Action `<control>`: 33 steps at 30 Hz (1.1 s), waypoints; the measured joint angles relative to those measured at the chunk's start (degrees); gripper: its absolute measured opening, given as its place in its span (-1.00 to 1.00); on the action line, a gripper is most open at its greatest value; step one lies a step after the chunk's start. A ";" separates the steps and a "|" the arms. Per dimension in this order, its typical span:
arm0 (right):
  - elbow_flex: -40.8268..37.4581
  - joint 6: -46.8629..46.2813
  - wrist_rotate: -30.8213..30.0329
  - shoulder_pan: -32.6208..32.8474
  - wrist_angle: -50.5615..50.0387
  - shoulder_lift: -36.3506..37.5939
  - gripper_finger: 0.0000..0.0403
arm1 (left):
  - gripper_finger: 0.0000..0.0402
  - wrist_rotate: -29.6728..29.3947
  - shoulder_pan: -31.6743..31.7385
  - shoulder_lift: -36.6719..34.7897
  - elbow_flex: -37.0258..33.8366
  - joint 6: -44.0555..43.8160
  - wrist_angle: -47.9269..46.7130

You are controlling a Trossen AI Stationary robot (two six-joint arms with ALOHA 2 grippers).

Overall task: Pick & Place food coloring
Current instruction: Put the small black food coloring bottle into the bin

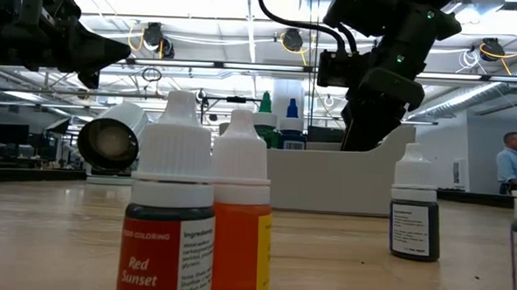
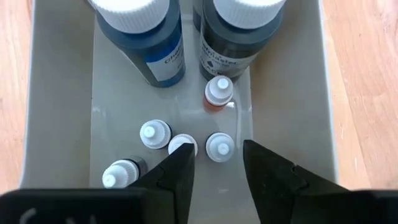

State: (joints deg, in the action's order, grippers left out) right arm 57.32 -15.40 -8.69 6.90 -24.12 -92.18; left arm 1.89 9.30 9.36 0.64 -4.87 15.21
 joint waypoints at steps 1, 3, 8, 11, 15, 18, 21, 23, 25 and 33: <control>0.00 0.00 0.00 0.06 0.18 0.00 -0.35 | -0.89 0.00 0.00 0.00 0.00 -0.01 0.01; 0.00 0.15 -0.08 0.30 0.38 0.00 -0.33 | -0.89 -0.01 -0.01 0.01 0.00 -0.01 0.02; 0.55 1.45 -0.09 0.35 0.19 2.59 -0.33 | -0.89 -0.04 0.00 0.00 0.00 -0.06 -0.01; 0.55 4.27 -0.32 0.78 0.83 6.47 -0.35 | -0.89 -0.07 0.00 0.01 0.00 -0.12 -0.10; 0.41 9.56 -1.15 3.23 4.63 12.96 -0.41 | -0.89 -0.07 0.00 0.01 0.00 -0.12 -0.37; -1.69 13.29 -1.64 5.80 10.77 18.63 -0.50 | -0.89 -0.07 -0.02 0.01 0.00 -0.12 -0.48; -7.26 14.65 -1.55 8.18 20.28 24.39 -0.67 | -0.89 -0.04 -0.02 0.01 0.00 0.09 -0.77; -11.81 13.66 -1.51 9.03 25.41 27.82 -0.81 | -0.89 -0.07 -0.01 0.01 0.00 0.12 -1.67; -16.18 11.83 -1.59 9.66 27.38 30.54 -0.94 | -0.89 -0.07 -0.01 0.01 0.00 -0.03 -3.42; -34.83 11.10 -1.84 12.81 50.13 34.73 -0.99 | -0.89 -0.50 -0.02 0.01 0.00 -1.47 -3.83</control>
State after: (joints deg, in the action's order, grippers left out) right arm 22.49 -4.29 -10.53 19.71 26.01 -57.45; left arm 1.39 9.28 9.37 0.64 -6.34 11.38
